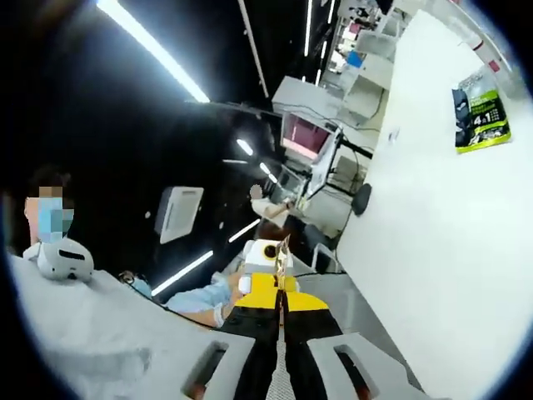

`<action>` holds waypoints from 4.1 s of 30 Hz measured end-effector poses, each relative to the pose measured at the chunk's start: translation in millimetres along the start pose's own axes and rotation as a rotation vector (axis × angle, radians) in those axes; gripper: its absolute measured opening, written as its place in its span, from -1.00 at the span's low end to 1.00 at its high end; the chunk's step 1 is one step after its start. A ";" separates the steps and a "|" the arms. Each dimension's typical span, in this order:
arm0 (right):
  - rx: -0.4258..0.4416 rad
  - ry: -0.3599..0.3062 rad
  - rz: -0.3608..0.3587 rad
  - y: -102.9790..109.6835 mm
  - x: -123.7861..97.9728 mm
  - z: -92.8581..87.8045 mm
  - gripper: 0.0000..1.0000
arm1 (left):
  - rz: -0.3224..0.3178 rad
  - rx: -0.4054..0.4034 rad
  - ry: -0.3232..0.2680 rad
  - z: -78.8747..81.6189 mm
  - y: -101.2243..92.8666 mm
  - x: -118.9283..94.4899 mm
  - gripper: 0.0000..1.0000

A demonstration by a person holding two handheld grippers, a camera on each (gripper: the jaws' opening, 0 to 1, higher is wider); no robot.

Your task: Arrange the skincare products in the storage area until every visible bottle or jar stands upright without overlapping.

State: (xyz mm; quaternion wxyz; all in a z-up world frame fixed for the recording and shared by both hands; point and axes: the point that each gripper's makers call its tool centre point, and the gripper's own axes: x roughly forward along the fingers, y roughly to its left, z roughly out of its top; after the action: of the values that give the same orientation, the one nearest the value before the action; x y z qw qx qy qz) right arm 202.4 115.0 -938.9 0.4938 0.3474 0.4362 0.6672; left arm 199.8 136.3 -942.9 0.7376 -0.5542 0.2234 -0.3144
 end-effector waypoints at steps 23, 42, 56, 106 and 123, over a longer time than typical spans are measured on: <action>0.053 -0.078 -0.014 -5.4 2.7 13.2 -1.00 | 0.080 0.101 -0.083 24.6 4.5 -9.1 -0.79; -0.012 -0.014 -0.256 -52.0 30.0 38.0 -1.00 | 0.808 0.861 0.326 45.4 113.1 -82.5 -0.40; -0.028 -0.035 -0.418 -85.8 40.2 76.9 -1.00 | 0.895 1.046 0.488 24.4 128.2 -92.5 -0.64; 0.118 -0.246 -0.839 -241.2 62.0 233.6 -1.00 | 0.911 1.004 0.608 7.6 157.3 -109.2 -0.97; 0.113 -0.223 -0.970 -263.0 35.8 227.4 -1.00 | 0.911 1.003 0.629 5.5 159.6 -111.8 -0.98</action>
State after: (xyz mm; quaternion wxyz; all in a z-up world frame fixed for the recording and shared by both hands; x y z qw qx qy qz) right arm 489.7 238.4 -1095.1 0.7712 0.2001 0.5276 0.2946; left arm 159.5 249.6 -1096.5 0.8605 0.1124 0.4610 -0.1857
